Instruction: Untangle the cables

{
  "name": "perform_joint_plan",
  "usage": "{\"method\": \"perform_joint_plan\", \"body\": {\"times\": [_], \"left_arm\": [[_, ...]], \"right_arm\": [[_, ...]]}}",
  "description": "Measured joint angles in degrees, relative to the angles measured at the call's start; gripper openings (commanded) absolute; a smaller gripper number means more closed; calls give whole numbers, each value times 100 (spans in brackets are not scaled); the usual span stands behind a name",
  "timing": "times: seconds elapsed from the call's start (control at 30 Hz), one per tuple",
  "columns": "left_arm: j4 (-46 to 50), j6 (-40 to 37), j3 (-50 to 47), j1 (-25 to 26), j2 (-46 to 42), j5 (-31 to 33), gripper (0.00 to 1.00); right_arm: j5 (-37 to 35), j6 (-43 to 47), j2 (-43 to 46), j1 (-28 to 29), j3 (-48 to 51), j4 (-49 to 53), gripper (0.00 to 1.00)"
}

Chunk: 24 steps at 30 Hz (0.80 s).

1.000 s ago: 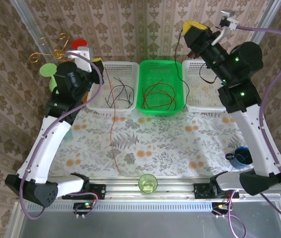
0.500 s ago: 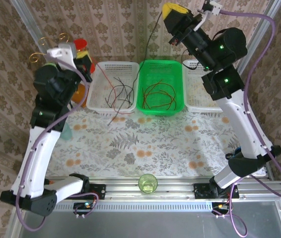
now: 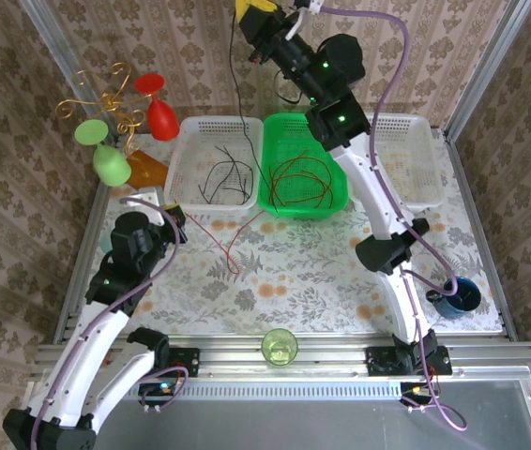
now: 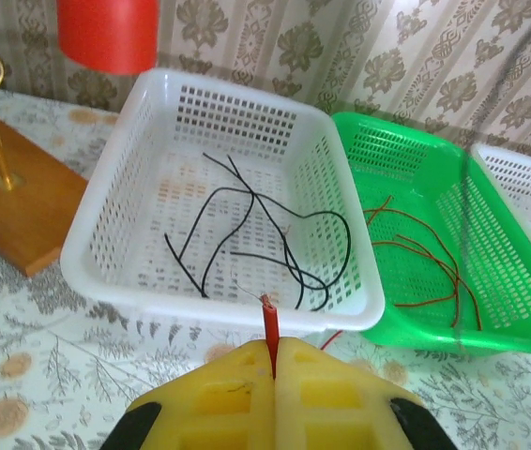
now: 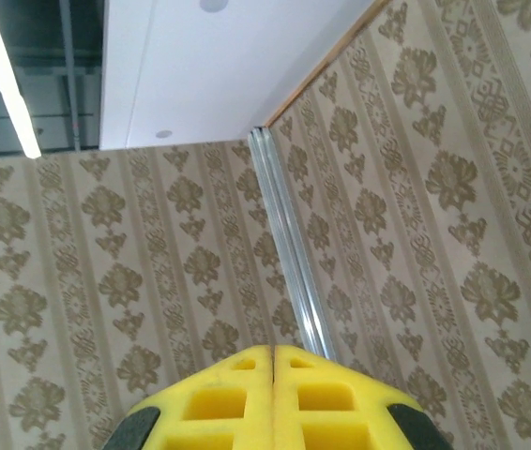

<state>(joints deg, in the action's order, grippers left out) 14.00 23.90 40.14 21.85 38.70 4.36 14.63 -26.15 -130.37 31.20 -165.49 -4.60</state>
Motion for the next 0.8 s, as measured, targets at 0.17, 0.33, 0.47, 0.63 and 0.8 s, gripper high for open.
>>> {"method": "perform_joint_plan", "body": {"times": [0.17, 0.33, 0.47, 0.63, 0.8], "left_arm": [[11, 330, -315, 238, -208, 94, 0], [-7, 575, -581, 608, -203, 238, 0], [-37, 697, -702, 815, -203, 358, 0], [-35, 765, -750, 874, -205, 474, 0], [-24, 791, -750, 905, -264, 527, 0]], "right_arm": [[-192, 275, -98, 0, -22, -90, 0], [-507, 549, -98, 0, -22, -614, 0], [-544, 507, -166, 7, -15, -876, 0], [-345, 315, -378, 59, 295, -896, 0], [-199, 243, -352, 181, 2098, -1263, 0]]}}
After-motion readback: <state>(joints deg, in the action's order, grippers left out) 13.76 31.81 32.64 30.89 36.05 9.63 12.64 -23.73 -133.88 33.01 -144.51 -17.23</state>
